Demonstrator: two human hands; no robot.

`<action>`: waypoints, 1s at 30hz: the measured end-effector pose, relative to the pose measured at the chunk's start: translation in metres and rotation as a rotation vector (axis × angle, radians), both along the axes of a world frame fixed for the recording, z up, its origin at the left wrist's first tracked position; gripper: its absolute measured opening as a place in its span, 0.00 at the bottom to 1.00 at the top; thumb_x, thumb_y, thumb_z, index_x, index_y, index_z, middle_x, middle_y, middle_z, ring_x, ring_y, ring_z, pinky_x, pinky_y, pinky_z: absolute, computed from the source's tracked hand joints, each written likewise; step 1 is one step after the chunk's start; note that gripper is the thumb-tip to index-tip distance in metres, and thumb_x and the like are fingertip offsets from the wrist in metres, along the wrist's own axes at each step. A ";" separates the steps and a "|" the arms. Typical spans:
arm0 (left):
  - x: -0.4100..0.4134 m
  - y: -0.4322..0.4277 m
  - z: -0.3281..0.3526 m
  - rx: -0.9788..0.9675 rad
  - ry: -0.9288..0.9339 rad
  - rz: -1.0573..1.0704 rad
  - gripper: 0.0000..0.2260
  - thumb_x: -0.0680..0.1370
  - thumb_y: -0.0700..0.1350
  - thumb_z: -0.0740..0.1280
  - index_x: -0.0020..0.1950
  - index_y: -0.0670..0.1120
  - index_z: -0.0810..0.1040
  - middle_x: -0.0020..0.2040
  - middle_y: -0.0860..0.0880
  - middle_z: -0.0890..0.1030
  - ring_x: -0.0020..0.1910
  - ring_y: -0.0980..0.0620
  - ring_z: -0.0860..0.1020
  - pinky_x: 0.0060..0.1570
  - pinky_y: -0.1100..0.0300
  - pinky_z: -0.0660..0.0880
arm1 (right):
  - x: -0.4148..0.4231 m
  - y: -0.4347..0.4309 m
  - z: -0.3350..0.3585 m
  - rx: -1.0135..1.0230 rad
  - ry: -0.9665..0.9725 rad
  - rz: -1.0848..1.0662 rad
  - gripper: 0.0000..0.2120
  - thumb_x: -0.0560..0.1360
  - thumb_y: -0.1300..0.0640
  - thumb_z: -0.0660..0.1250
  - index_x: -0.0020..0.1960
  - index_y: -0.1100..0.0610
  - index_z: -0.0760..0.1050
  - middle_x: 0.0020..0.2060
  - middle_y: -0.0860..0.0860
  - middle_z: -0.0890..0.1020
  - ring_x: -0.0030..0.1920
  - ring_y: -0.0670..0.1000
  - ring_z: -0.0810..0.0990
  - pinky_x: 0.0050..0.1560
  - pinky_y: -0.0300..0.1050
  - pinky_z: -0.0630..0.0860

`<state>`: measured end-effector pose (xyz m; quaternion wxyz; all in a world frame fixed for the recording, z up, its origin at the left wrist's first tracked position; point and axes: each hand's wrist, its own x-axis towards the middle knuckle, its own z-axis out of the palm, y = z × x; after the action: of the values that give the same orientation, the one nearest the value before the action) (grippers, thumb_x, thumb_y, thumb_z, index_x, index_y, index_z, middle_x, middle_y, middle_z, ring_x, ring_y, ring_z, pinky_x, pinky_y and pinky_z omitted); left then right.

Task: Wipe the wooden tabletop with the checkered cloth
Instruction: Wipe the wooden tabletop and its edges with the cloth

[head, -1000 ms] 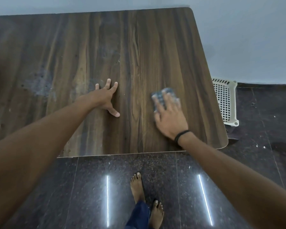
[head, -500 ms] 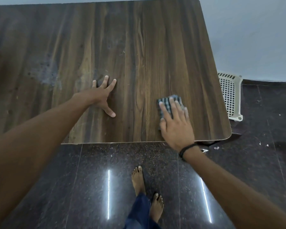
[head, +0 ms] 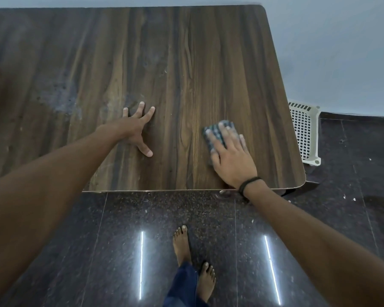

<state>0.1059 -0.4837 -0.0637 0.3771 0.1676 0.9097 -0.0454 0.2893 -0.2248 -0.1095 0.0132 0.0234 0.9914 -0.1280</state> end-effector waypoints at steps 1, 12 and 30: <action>0.000 0.000 -0.001 0.001 -0.001 0.001 0.68 0.58 0.61 0.81 0.76 0.60 0.29 0.76 0.54 0.27 0.75 0.34 0.32 0.71 0.31 0.53 | 0.000 -0.010 -0.001 0.009 0.011 -0.085 0.28 0.82 0.47 0.47 0.82 0.47 0.54 0.81 0.57 0.55 0.81 0.58 0.53 0.80 0.62 0.49; 0.001 -0.005 -0.004 0.030 0.035 -0.008 0.68 0.56 0.62 0.81 0.77 0.60 0.31 0.77 0.55 0.29 0.76 0.34 0.34 0.71 0.30 0.54 | -0.002 -0.068 -0.007 0.020 0.013 0.224 0.28 0.83 0.46 0.50 0.82 0.48 0.56 0.81 0.56 0.56 0.81 0.57 0.54 0.80 0.60 0.48; 0.003 -0.007 -0.003 0.057 0.057 -0.012 0.67 0.57 0.63 0.81 0.78 0.60 0.32 0.78 0.55 0.31 0.76 0.35 0.35 0.71 0.32 0.54 | -0.005 -0.073 -0.006 0.026 0.012 0.390 0.27 0.83 0.46 0.49 0.82 0.45 0.54 0.82 0.53 0.56 0.81 0.56 0.53 0.80 0.60 0.49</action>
<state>0.1086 -0.4910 -0.0669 0.3460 0.1825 0.9199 -0.0263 0.2848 -0.2977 -0.1151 0.0316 -0.1698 0.9788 -0.1102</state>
